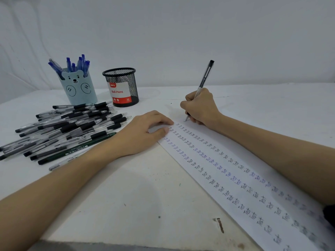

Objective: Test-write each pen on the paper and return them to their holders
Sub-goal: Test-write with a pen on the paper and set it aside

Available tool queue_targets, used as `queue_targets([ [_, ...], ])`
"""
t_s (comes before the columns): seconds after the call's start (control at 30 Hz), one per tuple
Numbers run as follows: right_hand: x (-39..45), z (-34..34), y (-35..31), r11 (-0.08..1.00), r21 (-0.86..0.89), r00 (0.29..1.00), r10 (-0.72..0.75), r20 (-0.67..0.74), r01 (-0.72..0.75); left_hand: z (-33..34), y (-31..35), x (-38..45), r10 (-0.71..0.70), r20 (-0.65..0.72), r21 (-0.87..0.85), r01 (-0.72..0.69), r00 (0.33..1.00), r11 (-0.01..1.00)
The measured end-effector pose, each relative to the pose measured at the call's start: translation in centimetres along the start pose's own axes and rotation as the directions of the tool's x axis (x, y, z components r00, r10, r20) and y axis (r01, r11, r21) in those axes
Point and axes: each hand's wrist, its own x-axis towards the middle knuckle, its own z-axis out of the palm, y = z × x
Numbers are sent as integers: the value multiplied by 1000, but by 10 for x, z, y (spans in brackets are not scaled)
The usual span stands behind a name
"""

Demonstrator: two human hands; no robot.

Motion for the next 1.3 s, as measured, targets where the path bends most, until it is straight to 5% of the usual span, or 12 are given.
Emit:
queue_targets([
  [0.1, 0, -1, -2, 1000, 0, 1000, -1, -21, 1, -1, 0, 0, -6, 0, 6, 6, 1000, 1000],
  [0.2, 1, -4, -1, 976, 179, 990, 132, -48, -121, -1, 2, -1, -30, 13, -2, 30, 999, 1000],
  [0.37, 5, -14, -5, 910, 296, 956, 287, 58, -291, -1, 7, -2, -15, 52, 64, 12, 999, 998],
  [0.93, 1, -42, -18, 991, 126, 997, 30, 69, -38, -3, 6, -2, -57, -22, 117, 59, 998, 991],
  [1.13, 8, -79, 4, 962, -259, 992, 110, 54, -92, -8, -5, 0, -46, -26, 202, 50, 999, 978],
  [1.3, 9, -107, 31, 742, -661, 990, 144, -6, -112, -9, -9, -4, -52, -54, 168, 60, 997, 984],
])
